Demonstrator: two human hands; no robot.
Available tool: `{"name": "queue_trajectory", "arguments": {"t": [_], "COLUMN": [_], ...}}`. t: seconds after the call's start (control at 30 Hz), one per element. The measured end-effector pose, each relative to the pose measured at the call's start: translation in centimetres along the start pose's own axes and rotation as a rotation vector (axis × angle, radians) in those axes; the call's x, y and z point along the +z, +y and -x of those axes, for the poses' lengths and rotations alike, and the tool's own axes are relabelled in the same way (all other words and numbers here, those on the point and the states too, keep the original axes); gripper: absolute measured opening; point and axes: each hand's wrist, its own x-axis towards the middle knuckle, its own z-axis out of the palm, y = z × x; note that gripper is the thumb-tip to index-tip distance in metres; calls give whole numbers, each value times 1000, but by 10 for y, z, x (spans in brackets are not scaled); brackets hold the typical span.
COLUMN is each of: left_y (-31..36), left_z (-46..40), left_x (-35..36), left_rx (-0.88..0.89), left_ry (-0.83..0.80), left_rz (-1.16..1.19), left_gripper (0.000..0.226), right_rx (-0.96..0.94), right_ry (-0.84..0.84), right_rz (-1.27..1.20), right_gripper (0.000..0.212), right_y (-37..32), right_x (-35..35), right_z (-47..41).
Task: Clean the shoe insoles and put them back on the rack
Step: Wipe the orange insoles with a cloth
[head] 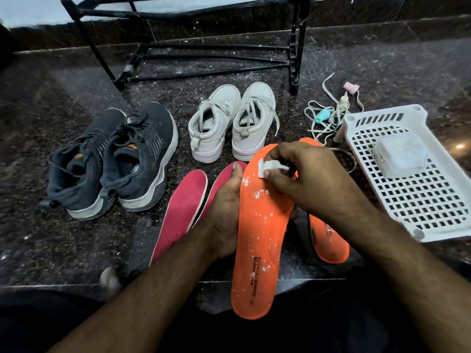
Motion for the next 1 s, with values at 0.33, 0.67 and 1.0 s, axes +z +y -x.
{"name": "queue_trajectory", "arguments": {"t": [0.33,0.67,1.0], "left_y": [-2,-3,1], "left_z": [3,4,2], "left_x": [3,2,-2], "left_rx": [-85,-178,-202], "left_ry": [-32,-134,-115], "left_rz": [22,-28,-110], "left_gripper": [98,114,116], "right_rx": [-182,-171,-153], "right_ry": [-57,-49,-76], "right_rz": [131,189,196], "right_gripper": [23,20,23], "right_y": [-10,-6,-1], "right_x": [18,14,12], "right_z": [-1,-4,-4]}}
